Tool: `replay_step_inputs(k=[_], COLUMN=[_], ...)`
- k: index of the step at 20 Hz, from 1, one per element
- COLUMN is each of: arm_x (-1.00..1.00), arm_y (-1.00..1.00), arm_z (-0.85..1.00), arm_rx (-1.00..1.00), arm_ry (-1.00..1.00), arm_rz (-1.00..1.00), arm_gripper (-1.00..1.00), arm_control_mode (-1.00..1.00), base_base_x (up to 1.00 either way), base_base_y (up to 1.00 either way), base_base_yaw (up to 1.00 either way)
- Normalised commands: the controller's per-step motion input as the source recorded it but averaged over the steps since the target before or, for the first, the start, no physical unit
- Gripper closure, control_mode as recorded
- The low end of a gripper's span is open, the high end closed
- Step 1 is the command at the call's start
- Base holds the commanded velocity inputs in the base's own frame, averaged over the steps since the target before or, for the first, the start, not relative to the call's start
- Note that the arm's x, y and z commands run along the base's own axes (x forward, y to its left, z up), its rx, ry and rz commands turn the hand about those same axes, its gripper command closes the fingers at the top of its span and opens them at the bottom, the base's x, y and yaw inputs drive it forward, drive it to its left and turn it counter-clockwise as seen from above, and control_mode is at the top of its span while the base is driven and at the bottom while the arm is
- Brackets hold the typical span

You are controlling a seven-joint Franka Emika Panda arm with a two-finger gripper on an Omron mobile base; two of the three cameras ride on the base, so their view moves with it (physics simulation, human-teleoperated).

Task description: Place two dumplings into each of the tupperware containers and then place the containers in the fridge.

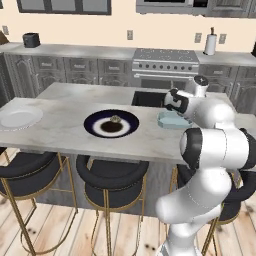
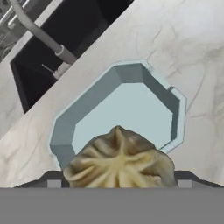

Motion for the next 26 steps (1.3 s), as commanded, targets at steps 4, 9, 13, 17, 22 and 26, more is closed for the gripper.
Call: replay_step_inputs(k=[4,9,13,17,22,26], arm_x=[0.71,0.44,0.18,0.01,0.0,0.11], arm_y=[0.0,-0.03,-0.07,-0.04,0.0,0.01], arm_z=[-0.37,-0.23,-0.33,-0.41,-0.28,-0.16], arm_rx=[-0.1,-0.11,-0.05,-0.04,-0.04,-0.1], arm_ry=[0.19,0.16,0.12,0.09,0.05,0.09], arm_rz=[0.16,0.17,0.12,0.07,0.04,0.03], arm_gripper=[1.0,1.0,1.0,1.0,1.0,1.0], arm_control_mode=[-1.0,-1.0,-1.0,-1.0,-1.0,-1.0], base_base_x=[0.0,0.0,0.0,0.0,0.0,0.0], base_base_y=[0.0,0.0,0.0,0.0,0.0,0.0], base_base_yaw=[0.0,0.0,0.0,0.0,0.0,0.0])
